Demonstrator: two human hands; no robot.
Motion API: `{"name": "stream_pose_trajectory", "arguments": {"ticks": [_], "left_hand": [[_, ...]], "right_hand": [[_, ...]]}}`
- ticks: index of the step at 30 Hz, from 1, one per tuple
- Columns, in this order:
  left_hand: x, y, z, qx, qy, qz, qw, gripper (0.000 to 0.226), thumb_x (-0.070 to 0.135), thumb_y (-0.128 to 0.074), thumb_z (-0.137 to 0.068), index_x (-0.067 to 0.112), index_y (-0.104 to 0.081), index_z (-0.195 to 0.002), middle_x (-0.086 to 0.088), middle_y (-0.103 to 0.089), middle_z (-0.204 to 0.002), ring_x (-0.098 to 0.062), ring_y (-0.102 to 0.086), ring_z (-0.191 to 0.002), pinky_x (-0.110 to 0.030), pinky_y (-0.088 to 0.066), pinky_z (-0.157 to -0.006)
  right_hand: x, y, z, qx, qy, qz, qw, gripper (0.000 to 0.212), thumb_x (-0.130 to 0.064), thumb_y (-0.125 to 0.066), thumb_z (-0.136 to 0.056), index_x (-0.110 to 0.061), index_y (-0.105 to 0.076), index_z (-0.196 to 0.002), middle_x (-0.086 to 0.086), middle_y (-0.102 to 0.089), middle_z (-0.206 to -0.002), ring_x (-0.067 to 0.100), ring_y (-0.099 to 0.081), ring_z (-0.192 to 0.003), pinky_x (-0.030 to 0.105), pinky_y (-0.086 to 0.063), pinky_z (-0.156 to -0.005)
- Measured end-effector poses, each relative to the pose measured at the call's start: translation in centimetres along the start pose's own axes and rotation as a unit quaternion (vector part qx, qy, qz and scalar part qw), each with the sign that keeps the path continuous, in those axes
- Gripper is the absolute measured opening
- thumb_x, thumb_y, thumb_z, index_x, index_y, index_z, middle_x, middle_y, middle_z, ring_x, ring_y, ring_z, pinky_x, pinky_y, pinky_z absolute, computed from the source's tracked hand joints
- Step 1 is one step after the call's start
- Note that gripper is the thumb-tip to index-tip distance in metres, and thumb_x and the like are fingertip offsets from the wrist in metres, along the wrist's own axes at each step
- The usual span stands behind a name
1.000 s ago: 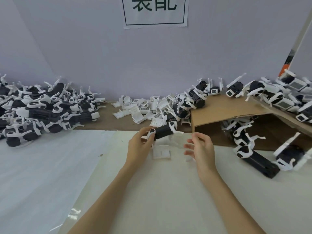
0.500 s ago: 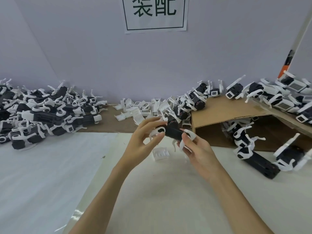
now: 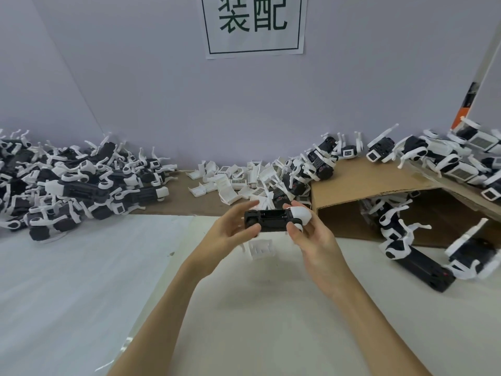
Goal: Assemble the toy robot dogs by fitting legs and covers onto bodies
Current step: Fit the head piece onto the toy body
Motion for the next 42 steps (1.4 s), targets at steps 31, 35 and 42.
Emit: {"name": "stream_pose_trajectory", "arguments": {"ticks": [31, 35, 42], "left_hand": [[2.9, -1.7, -0.1, 0.134, -0.034, -0.123, 0.983, 0.032, 0.059, -0.075, -0.086, 0.037, -0.081, -0.110, 0.014, -0.078, -0.104, -0.004, -0.068, -0.101, -0.021, -0.051, -0.088], [1.4, -0.6, 0.0, 0.209, 0.072, 0.043, 0.974, 0.053, 0.065, -0.074, -0.080, 0.027, -0.082, -0.115, 0.010, -0.080, -0.103, -0.005, -0.069, -0.099, -0.025, -0.048, -0.090], [1.6, 0.9, 0.5, 0.015, 0.019, -0.018, 1.000, 0.044, 0.040, -0.068, -0.101, 0.033, -0.062, -0.144, 0.009, -0.069, -0.140, -0.009, -0.058, -0.133, -0.022, -0.044, -0.097]], "right_hand": [[1.9, -1.8, 1.1, -0.088, -0.123, 0.112, 0.982, 0.056, -0.049, -0.083, -0.079, -0.031, -0.065, -0.130, 0.002, -0.074, -0.117, 0.022, -0.072, -0.111, 0.045, -0.053, -0.104], [2.2, -1.1, 0.7, -0.038, -0.134, 0.026, 0.990, 0.073, -0.061, -0.086, -0.072, -0.012, -0.070, -0.123, 0.011, -0.076, -0.116, 0.026, -0.071, -0.115, 0.032, -0.058, -0.094], [0.4, -0.9, 1.2, -0.061, -0.029, 0.145, 0.987, 0.056, -0.017, -0.080, -0.090, -0.028, -0.055, -0.140, -0.013, -0.067, -0.134, 0.003, -0.056, -0.133, 0.022, -0.051, -0.102]]}}
Point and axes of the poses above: each hand's wrist, its own z-axis away from the middle knuckle, its own y-axis out of the back of the hand, x = y × z, the point moved 6 cm from there along -z, towards the middle knuckle
